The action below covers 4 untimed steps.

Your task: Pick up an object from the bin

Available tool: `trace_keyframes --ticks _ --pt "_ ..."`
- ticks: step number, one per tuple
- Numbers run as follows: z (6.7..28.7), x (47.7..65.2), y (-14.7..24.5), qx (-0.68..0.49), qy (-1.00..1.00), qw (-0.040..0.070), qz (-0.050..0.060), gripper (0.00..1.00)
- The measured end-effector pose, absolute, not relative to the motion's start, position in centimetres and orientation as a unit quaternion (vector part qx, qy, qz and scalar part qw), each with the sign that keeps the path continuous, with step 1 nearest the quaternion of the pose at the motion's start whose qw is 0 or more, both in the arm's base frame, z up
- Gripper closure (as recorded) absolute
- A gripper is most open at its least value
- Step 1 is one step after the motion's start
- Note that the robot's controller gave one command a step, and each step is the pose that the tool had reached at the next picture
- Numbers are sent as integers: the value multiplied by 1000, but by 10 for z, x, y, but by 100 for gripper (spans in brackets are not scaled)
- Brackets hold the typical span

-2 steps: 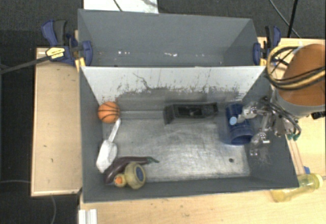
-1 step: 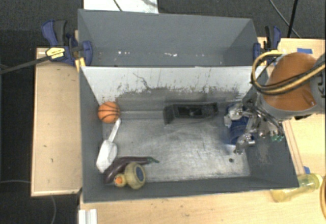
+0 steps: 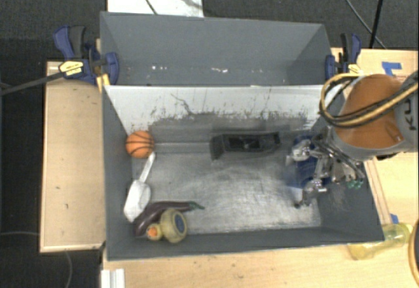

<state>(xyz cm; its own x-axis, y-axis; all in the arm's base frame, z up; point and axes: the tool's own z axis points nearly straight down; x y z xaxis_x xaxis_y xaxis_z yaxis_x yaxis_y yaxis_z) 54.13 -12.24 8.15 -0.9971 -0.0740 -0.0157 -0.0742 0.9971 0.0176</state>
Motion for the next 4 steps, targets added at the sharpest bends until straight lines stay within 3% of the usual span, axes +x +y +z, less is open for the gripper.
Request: trace_keyframes --ticks 1,2,3,4 --pt "79 581 -129 -46 999 -8 16 0" --pt "73 599 -130 -69 997 -32 23 0" --pt "73 582 -132 -165 986 1 12 0" --pt "81 560 -134 -107 994 11 10 0"
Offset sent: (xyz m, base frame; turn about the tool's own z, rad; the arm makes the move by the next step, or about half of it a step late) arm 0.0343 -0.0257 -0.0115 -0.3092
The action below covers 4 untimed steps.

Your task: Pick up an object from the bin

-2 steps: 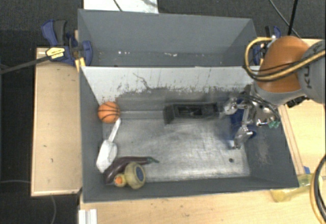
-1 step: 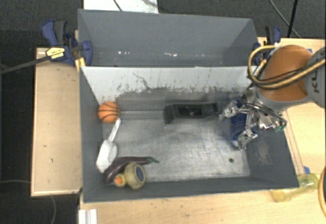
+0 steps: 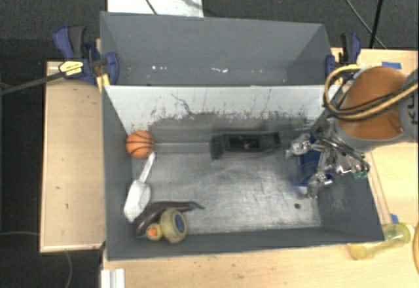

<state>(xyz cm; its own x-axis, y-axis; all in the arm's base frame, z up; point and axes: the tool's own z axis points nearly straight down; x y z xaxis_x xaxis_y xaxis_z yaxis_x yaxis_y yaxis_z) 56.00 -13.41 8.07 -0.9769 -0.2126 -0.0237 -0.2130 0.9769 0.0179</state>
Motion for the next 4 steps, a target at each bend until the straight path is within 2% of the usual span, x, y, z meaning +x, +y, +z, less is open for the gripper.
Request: trace_keyframes --ticks 1,2,3,4 --pt "76 560 -135 -159 987 2 12 0" --pt "72 574 -135 -184 983 -1 14 0" --pt "73 576 -136 -228 974 4 11 0" --pt "74 581 -138 -285 959 4 8 0"
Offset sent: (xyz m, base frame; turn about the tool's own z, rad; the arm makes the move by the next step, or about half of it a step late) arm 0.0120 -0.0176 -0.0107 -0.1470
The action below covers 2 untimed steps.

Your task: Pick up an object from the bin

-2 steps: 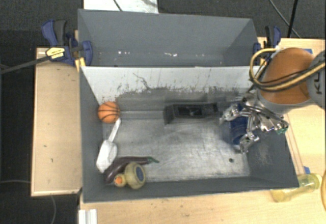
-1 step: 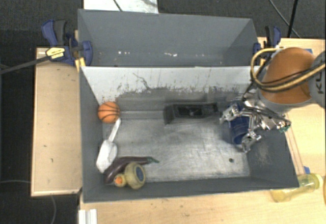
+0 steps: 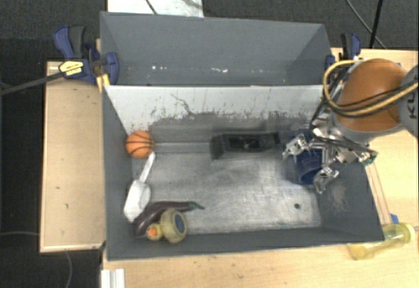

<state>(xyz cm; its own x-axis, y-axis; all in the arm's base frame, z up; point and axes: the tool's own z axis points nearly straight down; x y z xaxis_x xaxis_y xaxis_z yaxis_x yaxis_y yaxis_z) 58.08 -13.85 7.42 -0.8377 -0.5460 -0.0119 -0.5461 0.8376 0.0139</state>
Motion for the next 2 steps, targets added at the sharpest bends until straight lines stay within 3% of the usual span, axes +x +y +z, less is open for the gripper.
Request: trace_keyframes --ticks 1,2 --pt "72 584 -135 -334 942 -5 11 100" --pt "72 584 -135 -334 942 -5 11 100"
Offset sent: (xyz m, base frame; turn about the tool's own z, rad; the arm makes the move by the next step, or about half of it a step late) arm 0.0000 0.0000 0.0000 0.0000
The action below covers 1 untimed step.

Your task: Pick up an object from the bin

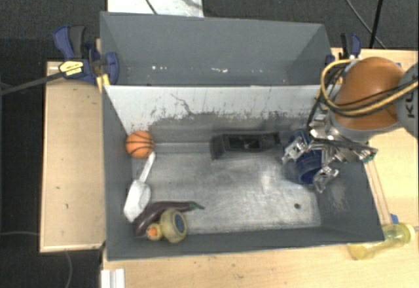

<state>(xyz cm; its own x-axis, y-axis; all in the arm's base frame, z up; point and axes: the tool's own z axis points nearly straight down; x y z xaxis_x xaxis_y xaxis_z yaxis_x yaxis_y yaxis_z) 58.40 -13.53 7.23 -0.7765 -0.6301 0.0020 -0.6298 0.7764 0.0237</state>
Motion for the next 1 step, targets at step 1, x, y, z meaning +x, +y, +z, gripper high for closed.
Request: trace_keyframes --ticks 1 --pt "76 551 -124 373 -928 -7 -3 100"
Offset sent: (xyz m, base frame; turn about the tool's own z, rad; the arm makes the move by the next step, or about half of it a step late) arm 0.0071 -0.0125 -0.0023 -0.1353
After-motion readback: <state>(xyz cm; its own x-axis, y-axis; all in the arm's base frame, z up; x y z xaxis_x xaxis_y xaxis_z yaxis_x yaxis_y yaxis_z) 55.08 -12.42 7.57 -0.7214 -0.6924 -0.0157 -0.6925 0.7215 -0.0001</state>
